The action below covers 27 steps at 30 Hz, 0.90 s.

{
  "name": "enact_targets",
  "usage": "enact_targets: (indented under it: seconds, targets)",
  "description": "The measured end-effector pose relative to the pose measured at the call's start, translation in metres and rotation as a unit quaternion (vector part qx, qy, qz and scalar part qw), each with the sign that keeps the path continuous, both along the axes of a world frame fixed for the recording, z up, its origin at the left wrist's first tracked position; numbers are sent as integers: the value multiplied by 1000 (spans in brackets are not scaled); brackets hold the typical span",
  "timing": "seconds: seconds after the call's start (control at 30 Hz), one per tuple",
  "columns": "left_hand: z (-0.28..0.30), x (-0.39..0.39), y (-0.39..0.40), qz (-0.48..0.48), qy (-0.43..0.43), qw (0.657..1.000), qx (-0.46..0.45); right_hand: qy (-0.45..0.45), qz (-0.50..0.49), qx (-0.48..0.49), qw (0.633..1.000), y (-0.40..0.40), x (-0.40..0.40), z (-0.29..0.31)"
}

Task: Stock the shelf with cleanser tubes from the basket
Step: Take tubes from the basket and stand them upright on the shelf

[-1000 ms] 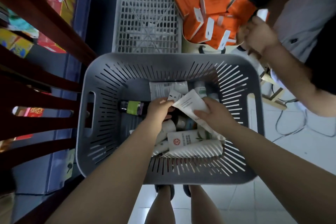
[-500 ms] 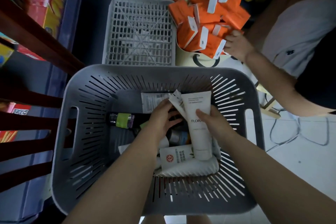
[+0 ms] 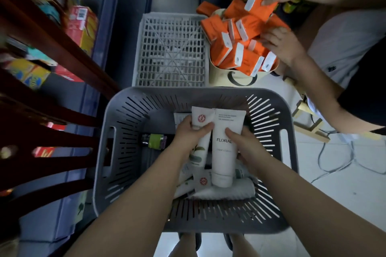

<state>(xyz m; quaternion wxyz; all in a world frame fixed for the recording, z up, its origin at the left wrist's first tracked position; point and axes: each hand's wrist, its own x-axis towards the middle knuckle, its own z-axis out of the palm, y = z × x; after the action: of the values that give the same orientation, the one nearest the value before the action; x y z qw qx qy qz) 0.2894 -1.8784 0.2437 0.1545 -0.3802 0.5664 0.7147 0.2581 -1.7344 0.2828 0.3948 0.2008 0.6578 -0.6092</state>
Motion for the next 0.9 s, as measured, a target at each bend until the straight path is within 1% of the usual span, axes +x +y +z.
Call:
enact_targets:
  seconds: [0.17, 0.3, 0.4, 0.5, 0.6, 0.7, 0.8, 0.9]
  targets:
    - [82, 8, -12, 60, 44, 996, -45, 36, 14, -34, 999, -16, -6, 62]
    - [167, 20, -26, 111, 91, 986, -89, 99, 60, -62, 991, -35, -13, 139]
    - [238, 35, -34, 151, 133, 972, -124, 161, 107, -102, 976, -51, -13, 203]
    - [312, 58, -44, 159, 184, 952, -184, 230, 172, -132, 949, -69, -8, 270]
    - [386, 90, -49, 153, 230, 928, -251, 297, 211, -168, 916, -84, 6, 334]
    - [456, 124, -50, 169, 265, 902, -295, 348, 255, -233, 871, -100, 25, 397]
    - [521, 161, -48, 177, 275, 879, -348, 391, 292, -290, 823, -114, 49, 458]
    - [579, 207, -46, 196, 269, 845, -419, 408, 317, -330, 790, -128, 80, 507]
